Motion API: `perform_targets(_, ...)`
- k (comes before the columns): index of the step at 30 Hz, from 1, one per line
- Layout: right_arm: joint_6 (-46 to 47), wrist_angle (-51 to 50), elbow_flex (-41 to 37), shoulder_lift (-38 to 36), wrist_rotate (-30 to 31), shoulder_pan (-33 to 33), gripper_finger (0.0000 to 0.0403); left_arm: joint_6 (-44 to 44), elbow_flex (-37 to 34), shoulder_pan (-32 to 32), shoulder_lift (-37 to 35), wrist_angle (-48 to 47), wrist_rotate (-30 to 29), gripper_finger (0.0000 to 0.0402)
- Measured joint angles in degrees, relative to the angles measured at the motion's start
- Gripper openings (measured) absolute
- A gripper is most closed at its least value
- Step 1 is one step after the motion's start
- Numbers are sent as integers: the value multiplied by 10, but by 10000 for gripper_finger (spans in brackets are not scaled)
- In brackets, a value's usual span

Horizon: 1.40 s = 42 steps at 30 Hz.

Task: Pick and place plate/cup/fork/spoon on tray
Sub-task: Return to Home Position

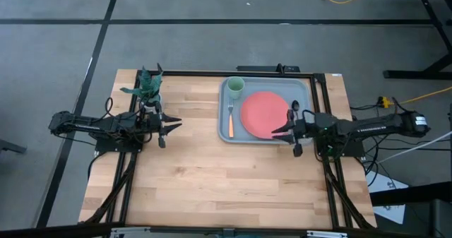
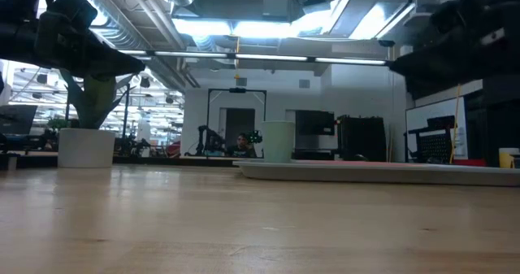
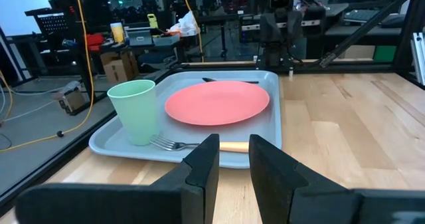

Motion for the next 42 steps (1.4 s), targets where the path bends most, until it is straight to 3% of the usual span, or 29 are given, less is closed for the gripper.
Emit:
perform_targets(7,27,-55,-30,-124,4,-5,87,0,0,0,0,0,0,76)
perform_targets(14,41,-186,-32,-246,110,-6,87,0,0,0,0,0,0,76)
perform_targets(22,26,-259,-32,-351,86,-6,87,0,0,0,0,0,0,76)
perform_targets(42,28,-264,-32,-375,64,-6,87,0,0,0,0,0,0,76)
